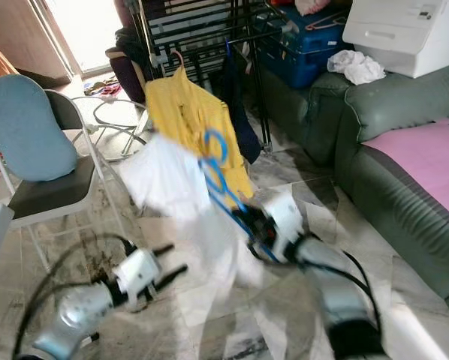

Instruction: Hang hanger

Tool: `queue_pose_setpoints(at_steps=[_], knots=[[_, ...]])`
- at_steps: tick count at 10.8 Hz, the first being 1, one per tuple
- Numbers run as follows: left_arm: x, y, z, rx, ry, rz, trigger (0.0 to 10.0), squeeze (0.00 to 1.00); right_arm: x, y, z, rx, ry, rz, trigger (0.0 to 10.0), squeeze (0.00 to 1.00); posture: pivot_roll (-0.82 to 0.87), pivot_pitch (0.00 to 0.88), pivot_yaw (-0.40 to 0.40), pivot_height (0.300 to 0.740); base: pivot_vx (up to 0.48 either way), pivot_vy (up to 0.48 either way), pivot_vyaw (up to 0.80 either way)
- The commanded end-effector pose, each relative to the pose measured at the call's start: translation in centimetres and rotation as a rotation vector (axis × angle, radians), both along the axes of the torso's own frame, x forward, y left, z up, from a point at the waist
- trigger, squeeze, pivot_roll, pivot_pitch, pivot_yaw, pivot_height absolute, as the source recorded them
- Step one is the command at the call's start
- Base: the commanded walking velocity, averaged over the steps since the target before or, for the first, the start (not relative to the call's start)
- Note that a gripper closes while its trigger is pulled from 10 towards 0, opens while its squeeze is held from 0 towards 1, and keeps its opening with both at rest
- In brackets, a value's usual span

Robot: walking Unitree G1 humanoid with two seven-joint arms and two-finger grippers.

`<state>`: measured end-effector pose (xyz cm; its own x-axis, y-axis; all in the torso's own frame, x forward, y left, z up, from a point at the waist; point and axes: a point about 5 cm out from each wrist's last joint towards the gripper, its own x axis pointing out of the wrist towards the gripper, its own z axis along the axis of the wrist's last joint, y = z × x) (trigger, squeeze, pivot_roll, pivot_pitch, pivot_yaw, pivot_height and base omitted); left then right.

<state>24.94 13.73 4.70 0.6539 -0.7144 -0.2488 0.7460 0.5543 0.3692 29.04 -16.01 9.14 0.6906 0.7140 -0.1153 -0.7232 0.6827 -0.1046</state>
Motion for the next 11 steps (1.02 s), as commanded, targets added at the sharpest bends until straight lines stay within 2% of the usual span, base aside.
queue_pose_setpoints(at_steps=[1,2,3,4,5,8,11], knots=[[0.6,1.1,1.3,0.017,-0.044,0.008,10.0,1.0,-0.3,0.9,1.3,-0.003,-0.071,0.098,10.0,0.0,-0.11,0.0,0.137,0.74,0.0,0.0,0.0],[0.7,1.2,1.5,0.019,-0.053,0.007,10.0,1.0,-0.5,0.8,1.2,-0.007,-0.062,0.106,10.0,0.0,-0.11,0.0,0.137,0.74,0.0,0.0,0.0],[1.6,1.9,3.2,0.048,-0.108,0.002,10.0,1.0,-1.3,-0.1,0.6,-0.042,-0.02,0.17,10.0,0.0,-0.11,0.0,0.142,0.74,0.0,0.0,0.0],[1.8,2.2,3.6,0.063,-0.124,0.004,10.0,1.0,-1.7,-0.4,0.5,-0.061,-0.004,0.203,10.0,0.0,-0.11,0.0,0.144,0.74,0.0,0.0,0.0],[2.3,3.1,4.2,0.083,-0.142,0.015,10.0,1.0,-2.6,-1.5,0.0,-0.11,0.049,0.282,10.0,0.0,-0.11,0.0,0.148,0.74,0.0,0.0,0.0],[2.0,4.9,3.7,0.178,-0.112,-0.003,10.0,1.0,-3.1,-3.1,0.0,-0.204,0.088,0.377,10.0,0.0,-0.12,0.0,0.153,0.74,0.0,0.0,0.0],[2.0,5.7,2.7,0.275,-0.049,-0.076,10.0,1.0,-2.7,-2.9,1.0,-0.251,0.068,0.466,10.0,0.0,-0.11,0.0,0.158,0.74,0.0,0.0,0.0]])
